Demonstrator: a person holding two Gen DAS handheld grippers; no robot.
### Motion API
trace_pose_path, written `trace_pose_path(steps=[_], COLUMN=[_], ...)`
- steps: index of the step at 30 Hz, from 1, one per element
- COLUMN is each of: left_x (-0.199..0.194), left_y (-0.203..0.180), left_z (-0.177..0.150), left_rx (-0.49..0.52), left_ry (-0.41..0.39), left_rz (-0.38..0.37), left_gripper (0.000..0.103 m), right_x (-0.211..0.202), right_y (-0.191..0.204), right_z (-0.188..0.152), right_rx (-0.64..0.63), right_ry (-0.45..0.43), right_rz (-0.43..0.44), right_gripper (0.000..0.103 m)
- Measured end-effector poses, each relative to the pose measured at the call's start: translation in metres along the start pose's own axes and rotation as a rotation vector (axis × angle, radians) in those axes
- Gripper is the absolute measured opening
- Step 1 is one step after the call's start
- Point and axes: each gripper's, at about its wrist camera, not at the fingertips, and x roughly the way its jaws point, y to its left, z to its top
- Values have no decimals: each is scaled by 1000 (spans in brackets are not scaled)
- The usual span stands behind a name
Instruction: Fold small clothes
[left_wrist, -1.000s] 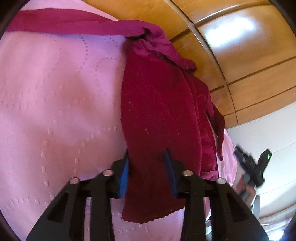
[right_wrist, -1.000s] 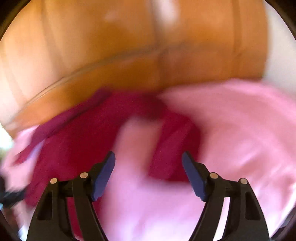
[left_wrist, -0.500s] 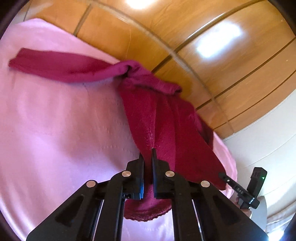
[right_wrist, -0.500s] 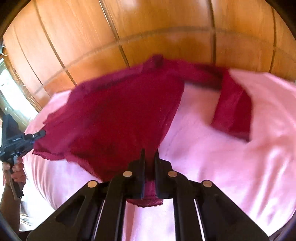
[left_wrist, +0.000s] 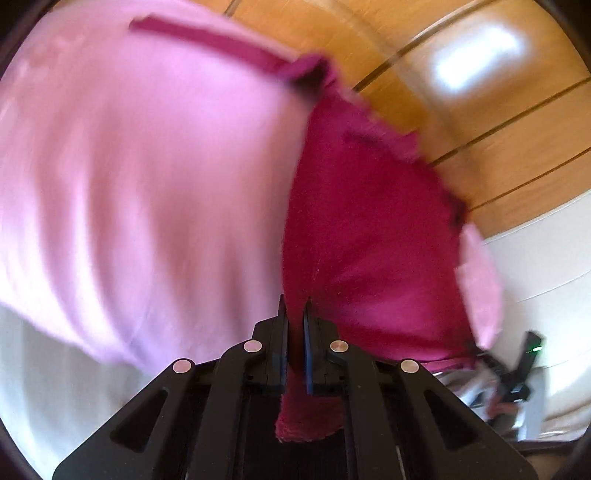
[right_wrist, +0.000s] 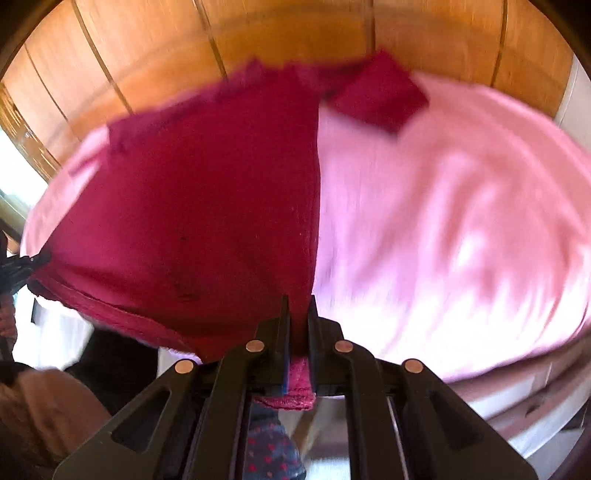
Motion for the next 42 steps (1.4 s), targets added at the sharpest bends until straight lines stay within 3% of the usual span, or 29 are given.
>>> trace_pose_path(steps=[2, 4, 6, 10, 12, 13, 14, 21, 29, 42], left_x=[14, 14, 8, 2, 3, 4, 5, 35, 56, 77], left_y=[4, 0, -13, -36, -48, -57, -63, -103, -131, -135], left_z=[-2, 6, 14, 32, 35, 37, 38, 49, 51, 52], left_rx=[-3, -18, 22, 79, 118, 133, 139, 220, 308, 318], left_ry=[12, -14, -67, -137, -160, -182, -203, -196, -193, -138], left_rz=[32, 44, 71, 97, 100, 109, 108, 101, 134, 154], left_gripper=[7, 7, 7, 7, 30, 56, 65, 65, 65, 65], right_x=[4, -6, -18, -13, -6, -5, -2, 9, 6, 17], right_y=[3, 6, 13, 29, 42, 46, 56, 99, 102, 96], right_z=[2, 9, 23, 53, 67, 71, 76, 101, 106, 112], right_rx=[-5, -5, -14, -1, -1, -11, -30, -130, -99, -73], right_ry=[-4, -62, -165, -241, -274, -286, -306, -361, -359, -340], right_rz=[-12, -29, -104, -184, -213, -227, -241, -267, -241, -227], right_gripper=[8, 20, 61, 65, 68, 69, 71, 83, 84, 85])
